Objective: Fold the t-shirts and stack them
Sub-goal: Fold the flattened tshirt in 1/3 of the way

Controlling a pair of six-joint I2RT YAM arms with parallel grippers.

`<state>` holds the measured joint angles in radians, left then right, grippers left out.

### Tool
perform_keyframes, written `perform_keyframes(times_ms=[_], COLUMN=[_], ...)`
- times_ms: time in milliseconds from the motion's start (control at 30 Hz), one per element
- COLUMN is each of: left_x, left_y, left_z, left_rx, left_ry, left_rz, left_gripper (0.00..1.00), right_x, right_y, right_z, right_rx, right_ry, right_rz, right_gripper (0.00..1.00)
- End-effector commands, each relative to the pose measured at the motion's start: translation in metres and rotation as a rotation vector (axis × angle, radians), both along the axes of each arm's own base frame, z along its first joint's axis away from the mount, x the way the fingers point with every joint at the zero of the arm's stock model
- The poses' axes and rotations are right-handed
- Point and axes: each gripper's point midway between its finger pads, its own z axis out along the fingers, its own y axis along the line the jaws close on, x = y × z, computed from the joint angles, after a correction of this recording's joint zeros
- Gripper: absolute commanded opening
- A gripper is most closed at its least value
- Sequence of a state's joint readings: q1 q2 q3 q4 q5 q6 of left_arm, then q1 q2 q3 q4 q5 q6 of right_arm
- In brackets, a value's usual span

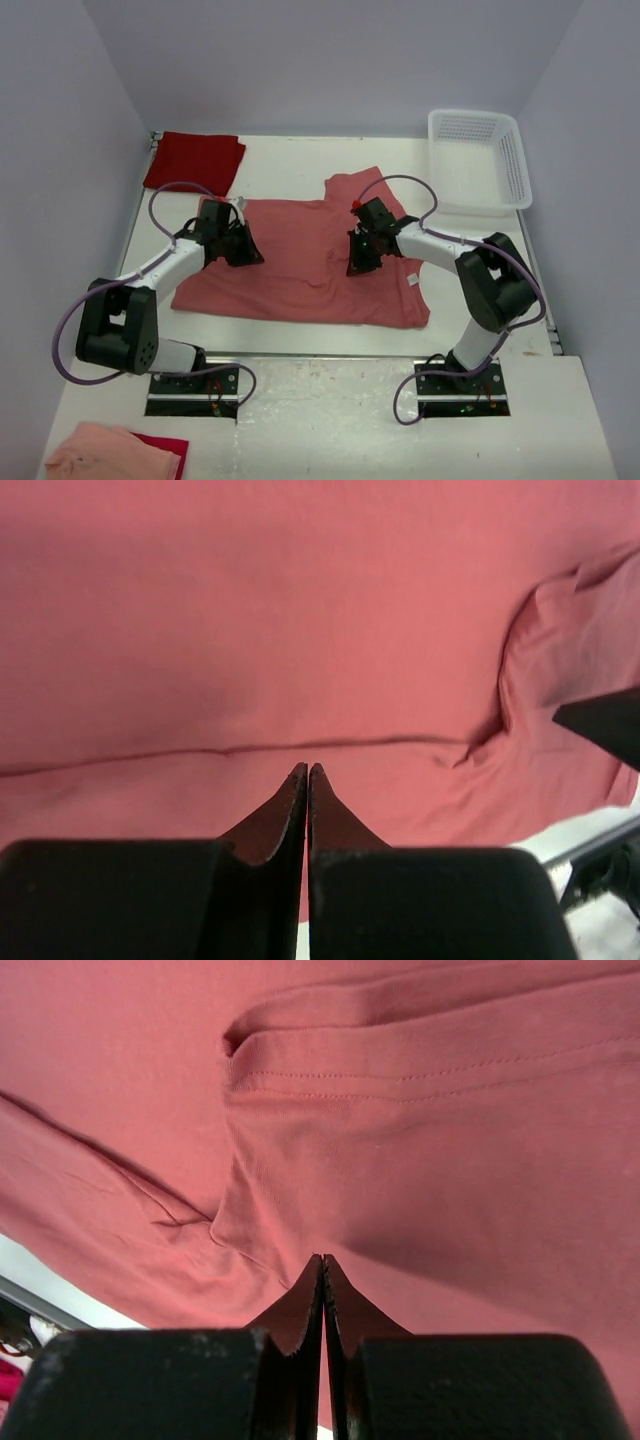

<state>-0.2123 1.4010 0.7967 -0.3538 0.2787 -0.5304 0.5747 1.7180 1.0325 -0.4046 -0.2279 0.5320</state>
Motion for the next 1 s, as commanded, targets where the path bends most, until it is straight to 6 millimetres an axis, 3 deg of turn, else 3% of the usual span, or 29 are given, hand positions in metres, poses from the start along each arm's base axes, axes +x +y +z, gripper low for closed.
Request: perform_keyframes(times_ms=[0, 167, 467, 700, 967], left_x=[-0.012, -0.029, -0.051, -0.061, -0.083], left_y=[-0.028, -0.037, -0.025, 0.006, 0.029], left_z=[0.005, -0.007, -0.029, -0.053, -0.074], left_rx=[-0.133, -0.178, -0.126, 0.047, 0.157], left_ry=[-0.029, 0.021, 0.131, 0.218, 0.328], left_rz=[-0.118, -0.163, -0.084, 0.04, 0.136], left_gripper=[0.0, 0.0, 0.0, 0.0, 0.0], right_x=[0.0, -0.007, -0.025, -0.033, -0.048], right_y=[0.014, 0.013, 0.012, 0.007, 0.001], right_z=[-0.001, -0.011, -0.023, -0.036, -0.048], right_rx=[0.037, 0.007, -0.028, -0.052, -0.069], right_ry=[-0.006, 0.017, 0.046, 0.067, 0.086], right_rz=[0.001, -0.006, -0.019, -0.031, -0.041], right_gripper=[0.0, 0.0, 0.0, 0.0, 0.0])
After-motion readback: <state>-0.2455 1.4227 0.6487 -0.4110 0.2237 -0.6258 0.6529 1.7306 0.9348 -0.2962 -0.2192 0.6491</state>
